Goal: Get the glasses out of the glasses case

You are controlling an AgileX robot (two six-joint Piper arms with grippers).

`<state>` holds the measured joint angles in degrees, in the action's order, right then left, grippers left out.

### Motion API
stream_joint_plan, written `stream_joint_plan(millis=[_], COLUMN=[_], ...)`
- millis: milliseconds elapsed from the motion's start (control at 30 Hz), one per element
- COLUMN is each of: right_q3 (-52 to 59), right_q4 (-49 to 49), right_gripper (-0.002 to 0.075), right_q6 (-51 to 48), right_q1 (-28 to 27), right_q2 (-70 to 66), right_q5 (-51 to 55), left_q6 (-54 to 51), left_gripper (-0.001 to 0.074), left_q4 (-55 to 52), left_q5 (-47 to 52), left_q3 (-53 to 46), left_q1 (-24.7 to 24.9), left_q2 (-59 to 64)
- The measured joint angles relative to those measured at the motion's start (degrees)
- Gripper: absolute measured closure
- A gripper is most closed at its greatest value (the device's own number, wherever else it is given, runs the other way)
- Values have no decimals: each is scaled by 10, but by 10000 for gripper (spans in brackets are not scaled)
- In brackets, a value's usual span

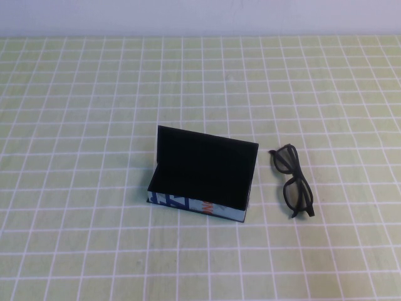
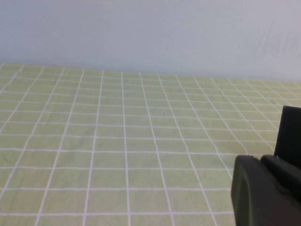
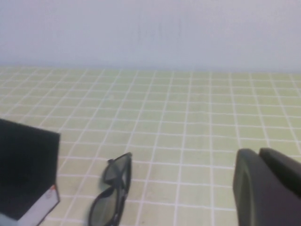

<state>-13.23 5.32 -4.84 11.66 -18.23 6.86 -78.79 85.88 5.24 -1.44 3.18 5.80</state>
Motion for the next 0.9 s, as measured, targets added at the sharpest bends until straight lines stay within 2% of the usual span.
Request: stream_joint_plan(millis=[133,267,400,633,900], right_q3=[73,135,147,148,148], right_q4=[2,14,22,47,54], right_gripper=[742,743,743,743,743], right_q6=[0,0,0,0,0], right_q1=[-55,-79,-85,-87,-87], right_q2=[61,128,178,187,187], right_q5=[-55,-60,-22,104,116], left_q6=[0,0,0,0,0], left_gripper=[739,739,739,739,739], left_q4=[0,0,0,0,0], left_q5=[0,0,0,0,0], left_q3=[0,0,0,0,0], left_q1=[0,0,0,0,0], left_q2=[0,0,0,0,0])
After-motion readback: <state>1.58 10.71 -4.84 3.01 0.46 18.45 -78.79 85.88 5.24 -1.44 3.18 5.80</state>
